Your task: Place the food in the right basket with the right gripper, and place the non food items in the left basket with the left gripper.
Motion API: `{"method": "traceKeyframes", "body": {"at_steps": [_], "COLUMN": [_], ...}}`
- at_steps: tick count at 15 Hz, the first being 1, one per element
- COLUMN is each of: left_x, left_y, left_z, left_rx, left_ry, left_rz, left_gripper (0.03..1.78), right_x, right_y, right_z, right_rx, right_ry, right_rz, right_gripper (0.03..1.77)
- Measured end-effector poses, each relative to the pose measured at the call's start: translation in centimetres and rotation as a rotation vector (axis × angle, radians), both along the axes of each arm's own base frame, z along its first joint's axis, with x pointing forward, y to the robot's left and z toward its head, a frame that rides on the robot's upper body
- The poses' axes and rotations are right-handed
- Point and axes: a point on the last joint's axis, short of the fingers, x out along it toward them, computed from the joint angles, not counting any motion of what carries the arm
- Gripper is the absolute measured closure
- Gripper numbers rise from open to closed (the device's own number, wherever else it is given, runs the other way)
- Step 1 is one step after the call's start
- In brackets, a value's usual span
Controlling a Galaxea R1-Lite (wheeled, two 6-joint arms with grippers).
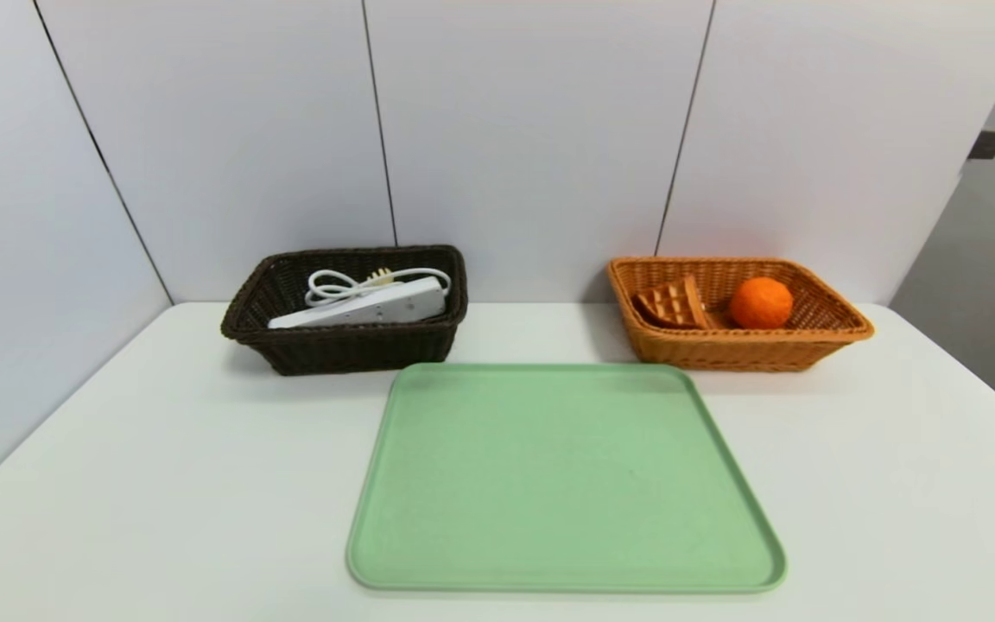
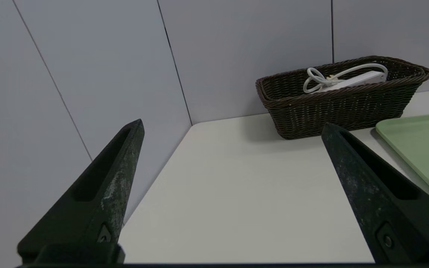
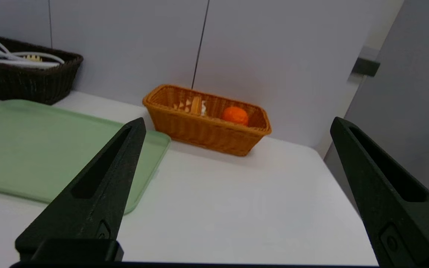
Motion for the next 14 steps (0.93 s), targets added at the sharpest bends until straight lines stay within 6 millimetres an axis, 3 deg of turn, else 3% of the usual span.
{"method": "traceKeyframes", "body": {"at_steps": [3, 9, 14], "left_x": [0.3, 0.7, 1.0], "left_y": [0.0, 0.0, 0.0], "left_z": [-0.6, -1.6, -2.5], "left_rx": [0.031, 0.022, 0.01], "left_ry": [-0.002, 0.058, 0.149], "left_rz": [0.01, 0.006, 0.001], "left_gripper": [0.12, 0.12, 0.12], "right_x": [0.5, 2.6, 3.1], "right_y": [0.0, 0.0, 0.0], "right_z": [-0.3, -4.3, -5.9], "right_rx": [-0.009, -0.02, -0.014], "right_ry": [-0.071, 0.055, 0.147], "right_rz": [-0.007, -0.009, -0.007], "right_gripper": [0.09, 0.09, 0.09]}}
